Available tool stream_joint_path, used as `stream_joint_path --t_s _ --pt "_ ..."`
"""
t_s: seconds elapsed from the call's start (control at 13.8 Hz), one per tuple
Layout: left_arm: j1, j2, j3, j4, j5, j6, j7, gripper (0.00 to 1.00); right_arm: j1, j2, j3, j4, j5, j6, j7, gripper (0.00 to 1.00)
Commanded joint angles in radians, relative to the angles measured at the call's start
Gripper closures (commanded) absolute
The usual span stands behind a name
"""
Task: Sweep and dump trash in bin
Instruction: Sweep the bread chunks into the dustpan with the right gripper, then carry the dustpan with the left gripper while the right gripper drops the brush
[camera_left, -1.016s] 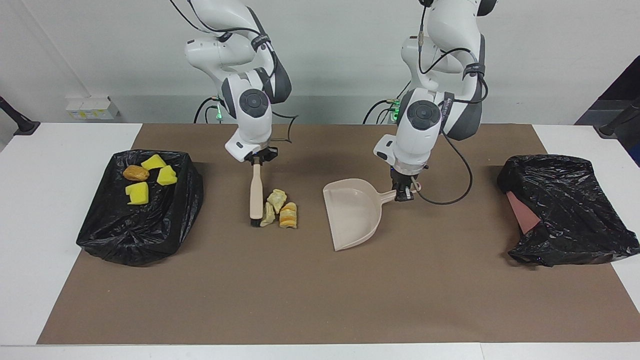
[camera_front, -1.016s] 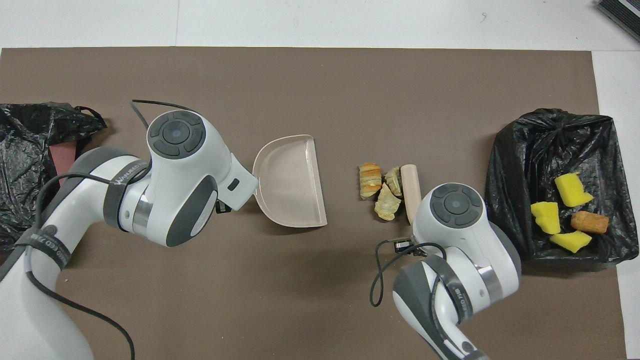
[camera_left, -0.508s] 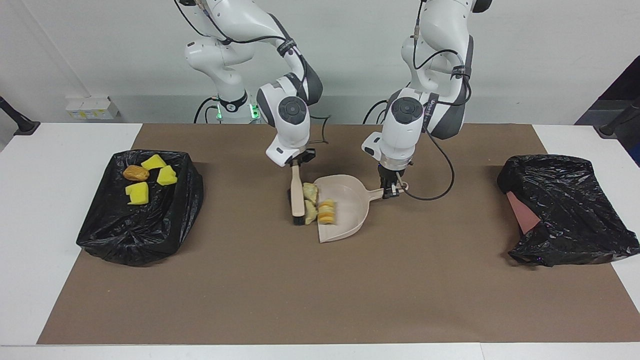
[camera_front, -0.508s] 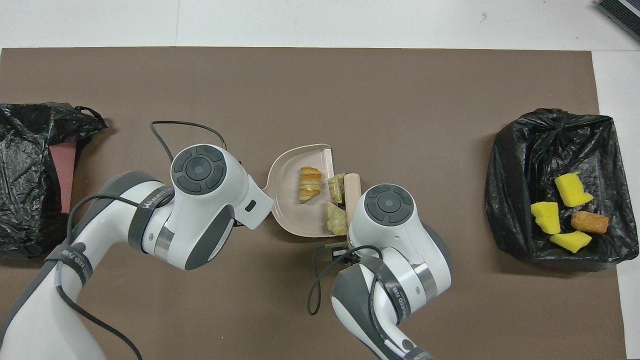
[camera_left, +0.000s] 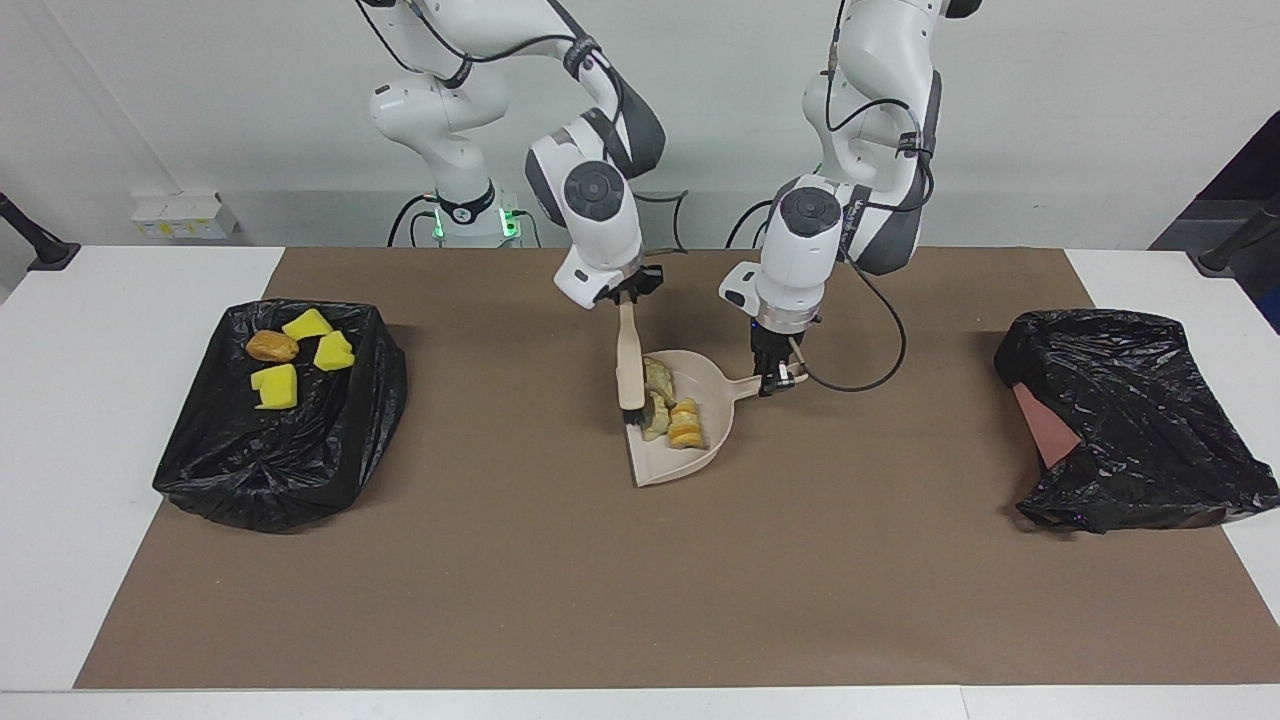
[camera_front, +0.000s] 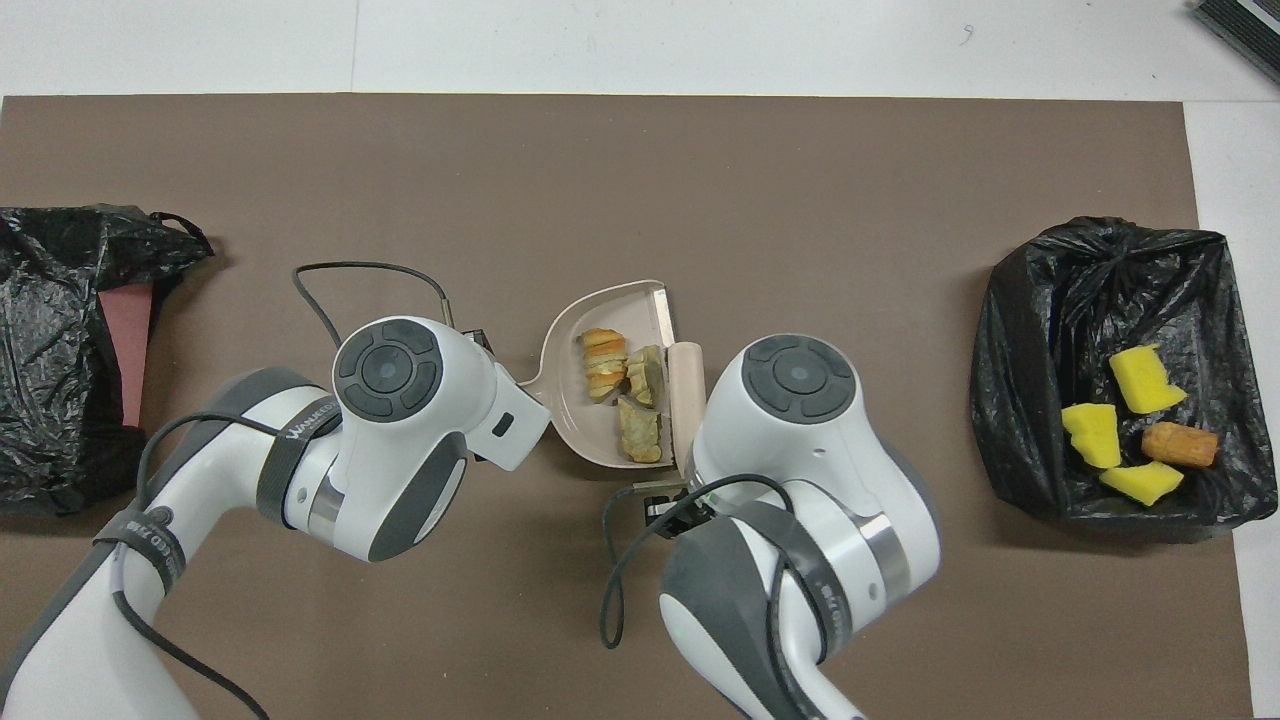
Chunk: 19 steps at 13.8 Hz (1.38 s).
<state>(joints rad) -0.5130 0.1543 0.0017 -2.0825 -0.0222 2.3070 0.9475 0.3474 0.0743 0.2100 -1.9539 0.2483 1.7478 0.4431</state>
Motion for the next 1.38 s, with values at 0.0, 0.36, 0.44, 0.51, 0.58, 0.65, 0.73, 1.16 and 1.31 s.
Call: stream_joint_path --t_s 0.0,0.36,0.44,0.51,0.58,0.65,0.73,1.16,1.31 --pt "0.031 -0.013 0.001 -0.031 -0.114 0.074 0.08 1.0 -0.028 -0.089 0.008 0.015 -0.037 -0.147 0.0 1.0" --pt "0.102 0.001 0.003 -0.021 -0.347 0.065 0.338 1.0 0.063 -0.261 0.016 -0.23 -0.015 -0.03 0.115 1.0" --pt "0.125 0.002 0.003 -0.007 -0.355 0.037 0.362 1.0 0.093 -0.286 0.016 -0.278 -0.001 -0.019 0.13 1.0" --pt "0.148 0.001 0.003 0.008 -0.355 -0.004 0.378 1.0 0.116 -0.284 0.016 -0.296 0.012 -0.001 0.15 1.0" --pt "0.177 -0.001 0.003 0.04 -0.355 -0.053 0.396 1.0 0.148 -0.275 0.016 -0.312 0.019 0.042 0.173 1.0" --pt "0.198 0.001 0.004 0.088 -0.355 -0.12 0.415 1.0 0.172 -0.266 0.016 -0.325 0.019 0.085 0.189 1.0" --pt "0.211 -0.001 0.011 0.123 -0.354 -0.171 0.428 1.0 0.188 -0.258 0.016 -0.335 0.02 0.11 0.195 1.0" --pt "0.309 -0.012 0.015 0.346 -0.334 -0.417 0.425 1.0 0.278 -0.113 0.016 -0.344 0.02 0.274 0.238 1.0" --pt "0.338 -0.012 0.017 0.395 -0.326 -0.495 0.422 1.0 0.274 -0.108 0.014 -0.346 0.02 0.288 0.23 1.0"
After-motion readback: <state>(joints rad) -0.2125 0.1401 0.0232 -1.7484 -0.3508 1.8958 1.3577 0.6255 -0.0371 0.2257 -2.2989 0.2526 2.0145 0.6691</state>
